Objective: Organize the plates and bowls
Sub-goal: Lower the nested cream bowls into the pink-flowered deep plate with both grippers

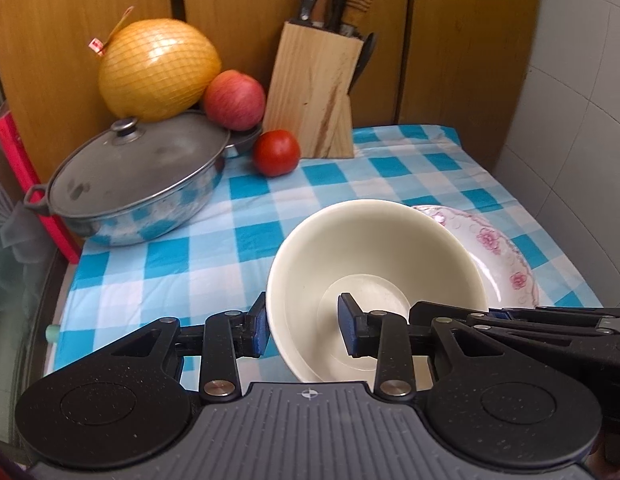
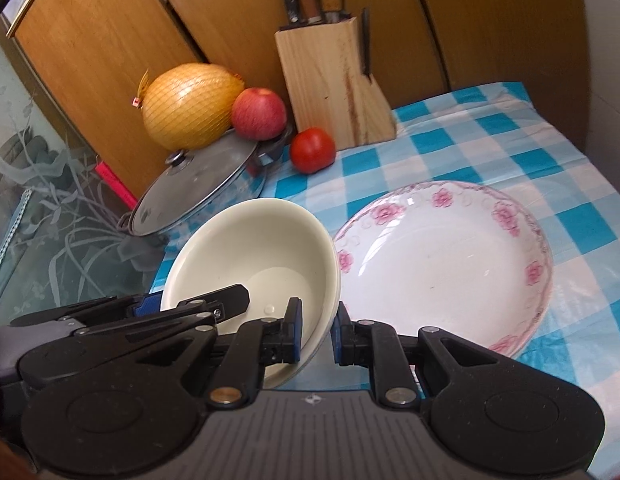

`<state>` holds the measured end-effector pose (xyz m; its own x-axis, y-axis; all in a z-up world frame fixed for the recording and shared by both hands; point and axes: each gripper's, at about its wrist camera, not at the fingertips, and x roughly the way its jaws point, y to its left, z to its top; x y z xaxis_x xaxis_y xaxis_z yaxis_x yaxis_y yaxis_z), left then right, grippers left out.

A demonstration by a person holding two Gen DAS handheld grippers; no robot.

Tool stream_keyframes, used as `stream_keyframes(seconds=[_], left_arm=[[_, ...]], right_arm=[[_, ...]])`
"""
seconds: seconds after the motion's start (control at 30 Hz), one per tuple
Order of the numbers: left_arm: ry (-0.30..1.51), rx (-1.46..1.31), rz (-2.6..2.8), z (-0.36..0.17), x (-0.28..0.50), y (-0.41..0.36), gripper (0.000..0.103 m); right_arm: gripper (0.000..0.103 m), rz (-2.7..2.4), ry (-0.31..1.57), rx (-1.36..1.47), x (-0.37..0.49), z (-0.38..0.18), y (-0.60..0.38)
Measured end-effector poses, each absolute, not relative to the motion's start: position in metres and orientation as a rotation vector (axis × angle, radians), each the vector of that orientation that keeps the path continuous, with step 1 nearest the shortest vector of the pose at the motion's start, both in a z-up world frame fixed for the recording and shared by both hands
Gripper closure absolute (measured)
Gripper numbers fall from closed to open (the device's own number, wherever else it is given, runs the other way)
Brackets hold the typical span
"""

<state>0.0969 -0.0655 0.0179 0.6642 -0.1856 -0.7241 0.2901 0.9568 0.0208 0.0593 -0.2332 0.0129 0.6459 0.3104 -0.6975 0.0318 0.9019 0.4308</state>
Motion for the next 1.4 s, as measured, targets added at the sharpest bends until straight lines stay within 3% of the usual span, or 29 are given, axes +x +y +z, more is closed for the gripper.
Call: stream_keyframes(seconds=[0.8,1.4], left_arm=[[0.787,0.213,-0.382,0.018,0.107,-0.151,0.063],[0.881,0.212,-0.386,-0.011,0.131,-0.157,0.064]], right_arm=[[0.087,0.003,0.810,0.518,0.044,0.013,-0.311],[0.087,-0.045,0.882,0.493,0.061,-0.006,-0.313]])
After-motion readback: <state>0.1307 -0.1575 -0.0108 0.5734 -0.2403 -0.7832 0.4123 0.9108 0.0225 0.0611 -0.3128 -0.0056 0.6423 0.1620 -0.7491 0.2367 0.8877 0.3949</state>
